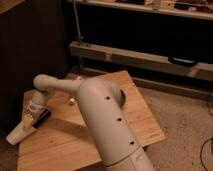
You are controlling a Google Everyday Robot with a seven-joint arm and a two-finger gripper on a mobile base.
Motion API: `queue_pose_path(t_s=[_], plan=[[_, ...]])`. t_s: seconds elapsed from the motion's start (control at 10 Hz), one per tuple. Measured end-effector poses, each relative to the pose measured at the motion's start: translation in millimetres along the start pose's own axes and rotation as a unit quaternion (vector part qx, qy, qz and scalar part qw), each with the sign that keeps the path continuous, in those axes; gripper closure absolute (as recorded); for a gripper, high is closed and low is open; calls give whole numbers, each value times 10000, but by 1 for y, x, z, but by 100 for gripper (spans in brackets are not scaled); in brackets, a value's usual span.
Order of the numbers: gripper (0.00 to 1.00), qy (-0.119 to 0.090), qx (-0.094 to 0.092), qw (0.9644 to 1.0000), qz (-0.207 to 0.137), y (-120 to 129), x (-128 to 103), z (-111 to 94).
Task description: Place the ceramic cup in the ceramic bowl
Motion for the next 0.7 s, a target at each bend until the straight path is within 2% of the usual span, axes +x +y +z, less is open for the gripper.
queue_pose_path(t_s=[0.1,0.2,0.4,0.5,0.7], plan=[[100,-136,-100,9999,30,-12,3,-14],[100,-367,-412,9985,58,-28,7,-34],[100,-749,-807,9939,105,-51,10,-68],[100,-1042,-1014,9893,108,-67,14,-97],[100,-1494,-1325,9798,53,-86,19,-143]])
